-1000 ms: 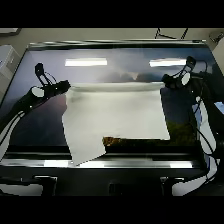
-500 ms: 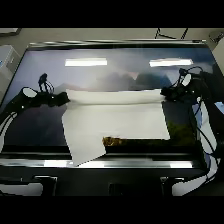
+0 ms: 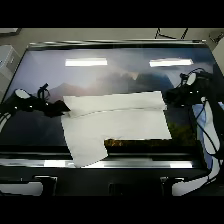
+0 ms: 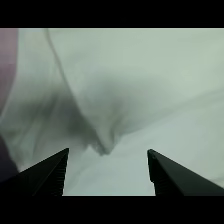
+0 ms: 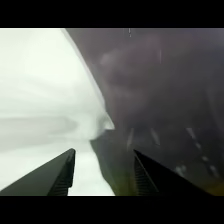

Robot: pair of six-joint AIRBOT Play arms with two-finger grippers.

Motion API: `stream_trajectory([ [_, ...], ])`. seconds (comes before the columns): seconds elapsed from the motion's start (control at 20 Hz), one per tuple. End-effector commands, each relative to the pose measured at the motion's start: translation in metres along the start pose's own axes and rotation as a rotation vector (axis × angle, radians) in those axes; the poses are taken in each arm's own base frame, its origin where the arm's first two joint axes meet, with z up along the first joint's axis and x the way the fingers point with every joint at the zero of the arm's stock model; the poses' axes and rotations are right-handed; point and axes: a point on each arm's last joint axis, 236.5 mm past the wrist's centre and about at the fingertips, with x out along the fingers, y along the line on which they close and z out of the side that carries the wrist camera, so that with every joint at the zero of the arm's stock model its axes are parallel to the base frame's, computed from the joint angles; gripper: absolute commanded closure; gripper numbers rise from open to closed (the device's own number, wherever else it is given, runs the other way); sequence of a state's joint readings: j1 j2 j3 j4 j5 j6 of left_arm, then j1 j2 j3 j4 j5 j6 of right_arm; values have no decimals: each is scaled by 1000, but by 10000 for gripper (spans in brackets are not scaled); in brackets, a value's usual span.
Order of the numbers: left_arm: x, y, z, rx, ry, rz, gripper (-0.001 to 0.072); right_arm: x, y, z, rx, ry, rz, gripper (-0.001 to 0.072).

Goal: Fold the clothes and pants, and hang the long-sleeved shirts on hangers.

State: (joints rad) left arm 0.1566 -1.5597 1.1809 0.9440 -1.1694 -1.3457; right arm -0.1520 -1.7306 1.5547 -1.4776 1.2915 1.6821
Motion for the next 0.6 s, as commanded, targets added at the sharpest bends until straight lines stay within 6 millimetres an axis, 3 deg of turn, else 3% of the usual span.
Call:
stream_trajectory([
  [0.0,-53,26,-18,-35,86,48,153,-33,-37,-27,56,107,22,194],
  [0.05,-60,36,-36,-47,134,73,165,-34,-43,-43,88,177,56,190],
  [0.1,-60,43,-56,-64,172,83,165,-30,-43,-61,96,246,103,141],
  [0.25,-30,46,-131,-112,268,53,168,-10,-36,-109,89,406,166,133],
  [0.35,-8,41,-178,-134,298,6,184,0,-32,-127,88,456,192,134],
  [0.45,10,31,-202,-153,290,-53,192,4,-32,-134,87,477,194,134],
  [0.55,24,26,-212,-180,284,-71,220,4,-32,-134,88,474,195,135],
])
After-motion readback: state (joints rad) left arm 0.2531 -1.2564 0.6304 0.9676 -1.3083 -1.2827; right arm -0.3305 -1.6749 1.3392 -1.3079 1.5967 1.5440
